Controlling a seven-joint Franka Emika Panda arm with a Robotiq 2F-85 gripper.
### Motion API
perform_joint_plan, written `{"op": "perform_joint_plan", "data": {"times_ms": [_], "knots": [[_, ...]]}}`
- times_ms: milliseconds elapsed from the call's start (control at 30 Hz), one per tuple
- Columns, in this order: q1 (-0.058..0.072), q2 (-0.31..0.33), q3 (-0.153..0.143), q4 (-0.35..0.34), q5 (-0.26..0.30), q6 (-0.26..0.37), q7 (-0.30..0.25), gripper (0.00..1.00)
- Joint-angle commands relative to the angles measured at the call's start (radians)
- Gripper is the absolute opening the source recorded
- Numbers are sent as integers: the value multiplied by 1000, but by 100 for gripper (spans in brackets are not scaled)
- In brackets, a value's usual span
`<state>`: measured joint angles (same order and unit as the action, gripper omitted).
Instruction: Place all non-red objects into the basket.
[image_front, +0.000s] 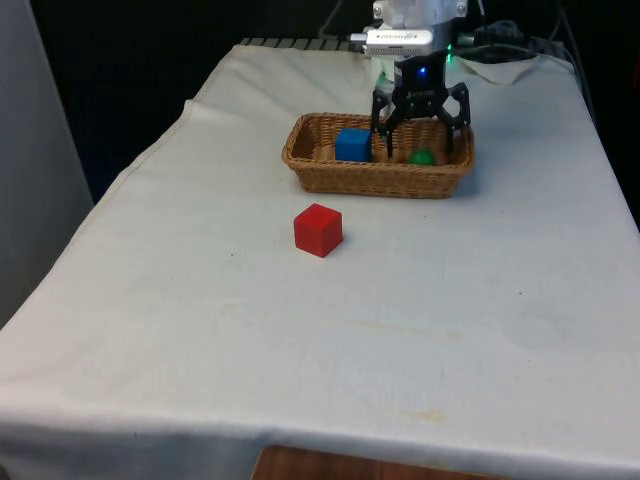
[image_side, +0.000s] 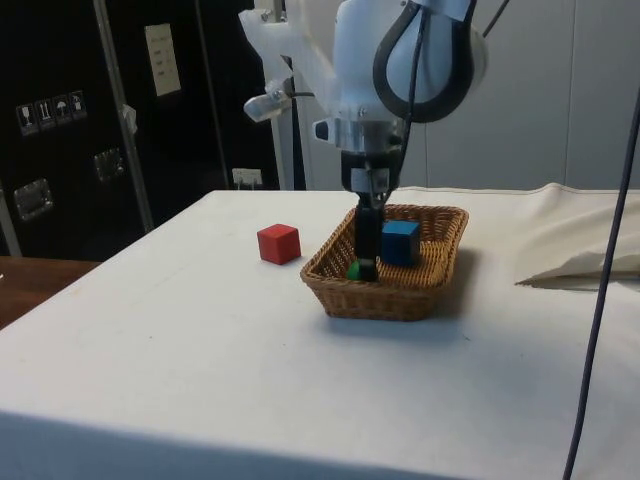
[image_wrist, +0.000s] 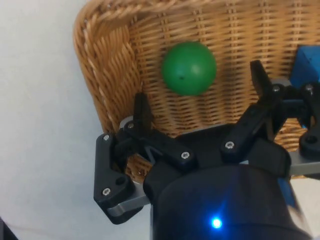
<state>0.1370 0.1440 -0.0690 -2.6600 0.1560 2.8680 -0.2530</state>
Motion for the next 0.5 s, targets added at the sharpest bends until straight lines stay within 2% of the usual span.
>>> {"op": "perform_joint_plan", "data": {"times_ms": [0, 67, 267, 333, 467], "knots": [[0, -4, 0, 3, 0, -4, 0, 100], [0, -39, -6, 10, -9, -46, 6, 100], [-3, -86, -10, 45, -15, -121, 9, 100], [-2, -93, -7, 42, -1, -121, 0, 100], [-5, -102, -12, 80, -14, -172, 10, 100]]}}
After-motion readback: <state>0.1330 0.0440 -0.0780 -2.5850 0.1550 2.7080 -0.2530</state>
